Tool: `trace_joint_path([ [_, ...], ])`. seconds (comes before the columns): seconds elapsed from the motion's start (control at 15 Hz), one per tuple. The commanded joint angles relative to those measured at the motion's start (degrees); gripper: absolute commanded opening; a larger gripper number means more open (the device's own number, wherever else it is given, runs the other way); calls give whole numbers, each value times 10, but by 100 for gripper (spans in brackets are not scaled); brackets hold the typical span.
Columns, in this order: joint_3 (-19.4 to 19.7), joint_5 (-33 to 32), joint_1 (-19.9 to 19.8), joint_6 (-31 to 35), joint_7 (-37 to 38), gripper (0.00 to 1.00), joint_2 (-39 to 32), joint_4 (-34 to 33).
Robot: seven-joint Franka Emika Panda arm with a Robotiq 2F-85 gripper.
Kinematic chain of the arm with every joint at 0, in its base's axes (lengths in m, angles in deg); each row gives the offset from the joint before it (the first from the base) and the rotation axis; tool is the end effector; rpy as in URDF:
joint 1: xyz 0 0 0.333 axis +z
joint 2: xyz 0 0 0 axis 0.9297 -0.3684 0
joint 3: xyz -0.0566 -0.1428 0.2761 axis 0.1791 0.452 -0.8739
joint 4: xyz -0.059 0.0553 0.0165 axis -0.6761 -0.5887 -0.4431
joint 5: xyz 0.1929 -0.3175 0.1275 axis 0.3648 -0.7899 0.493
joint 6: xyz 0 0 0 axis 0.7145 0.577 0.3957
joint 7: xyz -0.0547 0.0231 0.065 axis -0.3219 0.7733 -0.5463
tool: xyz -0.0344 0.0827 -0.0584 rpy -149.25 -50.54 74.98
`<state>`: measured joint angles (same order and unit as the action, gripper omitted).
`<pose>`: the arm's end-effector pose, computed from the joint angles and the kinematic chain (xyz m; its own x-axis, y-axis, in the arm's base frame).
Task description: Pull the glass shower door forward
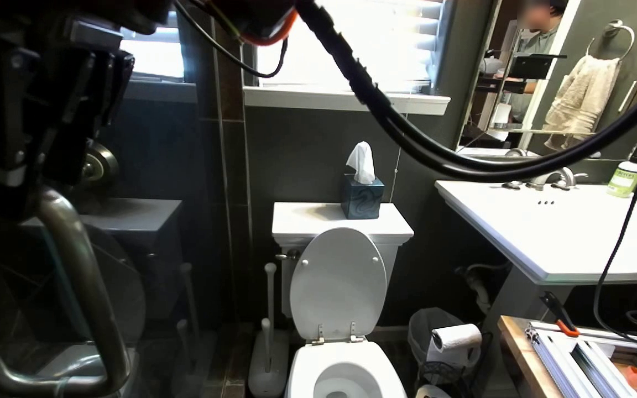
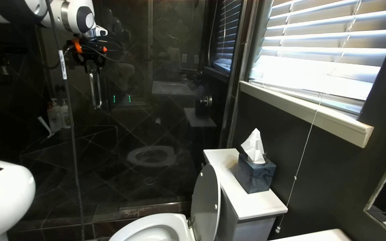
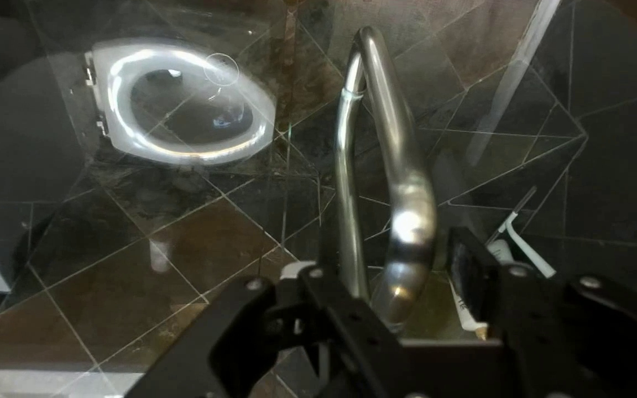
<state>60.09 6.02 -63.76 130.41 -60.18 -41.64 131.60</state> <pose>0.6579 0.1133 0.5784 0.8527 0.2782 0.4422 0.3068 -0.9517 0.0071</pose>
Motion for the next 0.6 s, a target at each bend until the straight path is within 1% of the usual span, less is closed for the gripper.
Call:
trace_joint_path([
  [0.0,-3,3,0,0,-13,50,-19,-26],
  [0.07,-3,3,-1,-1,-14,46,-21,-28],
  [0.13,-3,3,-1,1,-14,35,-22,-28],
  [0.33,-5,6,0,-8,-9,15,-25,-30],
  [0.4,-6,5,1,-12,-5,2,-25,-30],
  [0.53,-4,0,3,-20,16,6,-25,-32],
])
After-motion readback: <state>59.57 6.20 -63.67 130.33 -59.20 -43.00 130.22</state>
